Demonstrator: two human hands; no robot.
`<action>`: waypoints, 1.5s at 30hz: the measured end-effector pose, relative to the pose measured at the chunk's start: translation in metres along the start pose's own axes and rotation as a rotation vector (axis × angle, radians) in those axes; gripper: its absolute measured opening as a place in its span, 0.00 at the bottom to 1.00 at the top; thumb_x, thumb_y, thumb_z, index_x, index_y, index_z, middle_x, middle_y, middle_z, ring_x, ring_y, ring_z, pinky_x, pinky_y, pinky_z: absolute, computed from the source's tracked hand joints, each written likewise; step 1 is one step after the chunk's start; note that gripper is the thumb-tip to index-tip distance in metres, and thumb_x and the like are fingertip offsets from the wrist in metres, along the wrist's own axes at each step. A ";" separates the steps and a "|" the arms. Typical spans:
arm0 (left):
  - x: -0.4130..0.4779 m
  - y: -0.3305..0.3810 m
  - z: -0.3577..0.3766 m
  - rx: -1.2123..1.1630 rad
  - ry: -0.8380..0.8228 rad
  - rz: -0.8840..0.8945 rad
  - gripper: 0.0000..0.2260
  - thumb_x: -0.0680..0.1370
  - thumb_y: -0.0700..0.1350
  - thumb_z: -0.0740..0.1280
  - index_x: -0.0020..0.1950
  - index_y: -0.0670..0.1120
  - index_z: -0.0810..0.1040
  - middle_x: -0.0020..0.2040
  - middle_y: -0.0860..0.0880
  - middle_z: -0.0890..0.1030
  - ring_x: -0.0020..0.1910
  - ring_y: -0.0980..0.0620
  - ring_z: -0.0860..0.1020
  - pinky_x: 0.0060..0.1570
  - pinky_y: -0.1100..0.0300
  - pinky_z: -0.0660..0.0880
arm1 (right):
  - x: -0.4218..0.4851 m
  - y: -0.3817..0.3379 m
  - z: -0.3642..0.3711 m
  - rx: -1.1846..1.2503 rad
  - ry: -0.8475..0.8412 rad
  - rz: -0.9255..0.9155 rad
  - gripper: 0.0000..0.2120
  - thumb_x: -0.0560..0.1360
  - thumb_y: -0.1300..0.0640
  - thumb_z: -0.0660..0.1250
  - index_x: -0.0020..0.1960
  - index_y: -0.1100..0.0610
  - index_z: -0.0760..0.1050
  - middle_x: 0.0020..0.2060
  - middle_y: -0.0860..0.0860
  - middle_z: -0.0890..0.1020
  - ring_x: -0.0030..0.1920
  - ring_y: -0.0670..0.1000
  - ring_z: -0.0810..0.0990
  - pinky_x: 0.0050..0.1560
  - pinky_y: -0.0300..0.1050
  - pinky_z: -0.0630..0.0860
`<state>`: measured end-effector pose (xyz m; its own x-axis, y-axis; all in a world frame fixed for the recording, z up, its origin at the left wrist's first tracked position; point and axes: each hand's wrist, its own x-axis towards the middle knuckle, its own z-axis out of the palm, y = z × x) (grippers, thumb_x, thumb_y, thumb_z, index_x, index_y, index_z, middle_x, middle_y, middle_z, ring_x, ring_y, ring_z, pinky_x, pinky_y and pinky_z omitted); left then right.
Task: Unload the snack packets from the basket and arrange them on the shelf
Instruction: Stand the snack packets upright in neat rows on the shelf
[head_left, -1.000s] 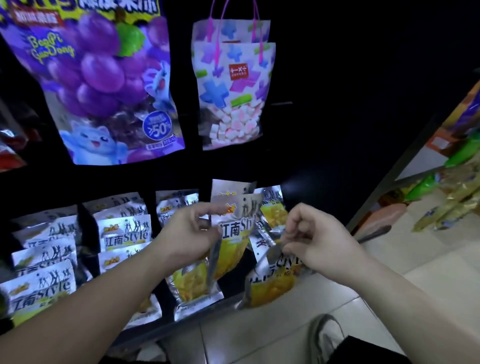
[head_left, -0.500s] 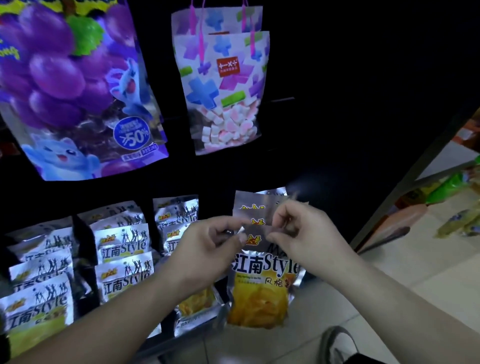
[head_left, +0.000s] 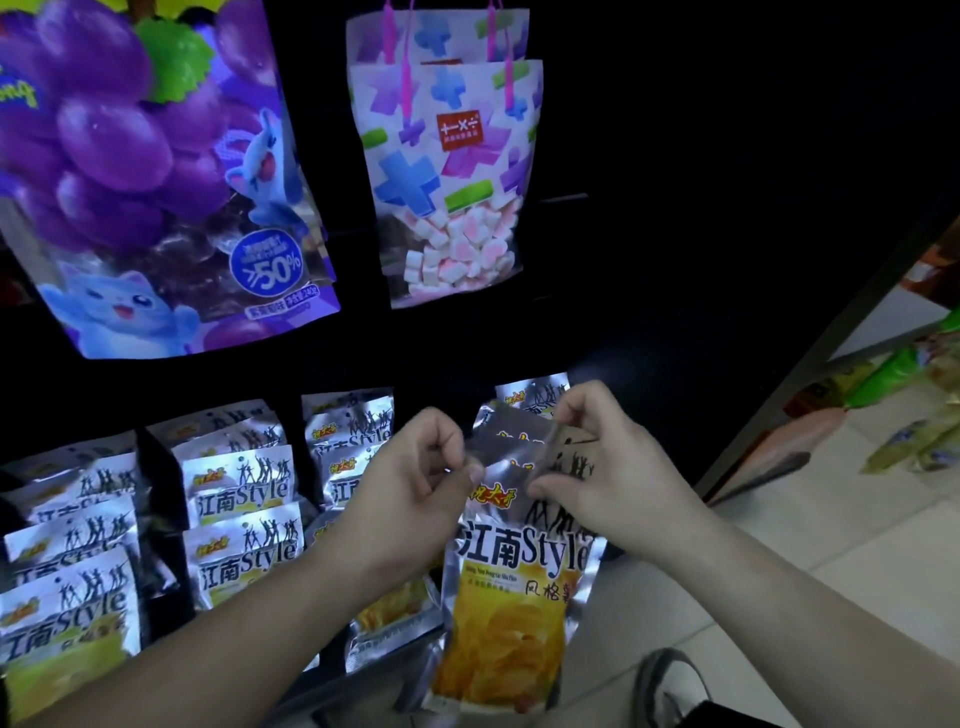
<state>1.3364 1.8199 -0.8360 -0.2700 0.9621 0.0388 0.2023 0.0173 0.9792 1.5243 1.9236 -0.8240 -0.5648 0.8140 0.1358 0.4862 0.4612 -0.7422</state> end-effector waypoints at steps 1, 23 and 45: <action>0.001 -0.002 0.000 0.005 0.015 0.010 0.12 0.81 0.32 0.66 0.41 0.43 0.69 0.35 0.46 0.78 0.33 0.55 0.73 0.35 0.62 0.70 | -0.001 -0.003 0.000 0.019 0.025 -0.016 0.29 0.66 0.56 0.82 0.50 0.41 0.62 0.44 0.38 0.82 0.44 0.45 0.80 0.46 0.53 0.78; 0.002 -0.017 0.012 0.078 -0.156 -0.050 0.14 0.81 0.33 0.66 0.52 0.50 0.87 0.49 0.53 0.87 0.44 0.53 0.83 0.43 0.54 0.79 | 0.001 0.030 0.006 0.300 -0.093 0.055 0.18 0.75 0.72 0.69 0.45 0.48 0.82 0.41 0.40 0.83 0.36 0.41 0.78 0.37 0.32 0.73; 0.003 -0.044 -0.027 0.157 0.081 -0.209 0.12 0.80 0.33 0.67 0.52 0.48 0.88 0.52 0.55 0.86 0.49 0.62 0.84 0.48 0.72 0.79 | -0.007 0.051 0.023 0.176 -0.046 0.111 0.12 0.71 0.62 0.79 0.51 0.47 0.86 0.54 0.43 0.83 0.57 0.40 0.81 0.57 0.36 0.74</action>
<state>1.3015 1.8146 -0.8740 -0.3939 0.9086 -0.1386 0.2761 0.2608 0.9251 1.5373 1.9334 -0.8778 -0.5461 0.8375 0.0191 0.4255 0.2969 -0.8549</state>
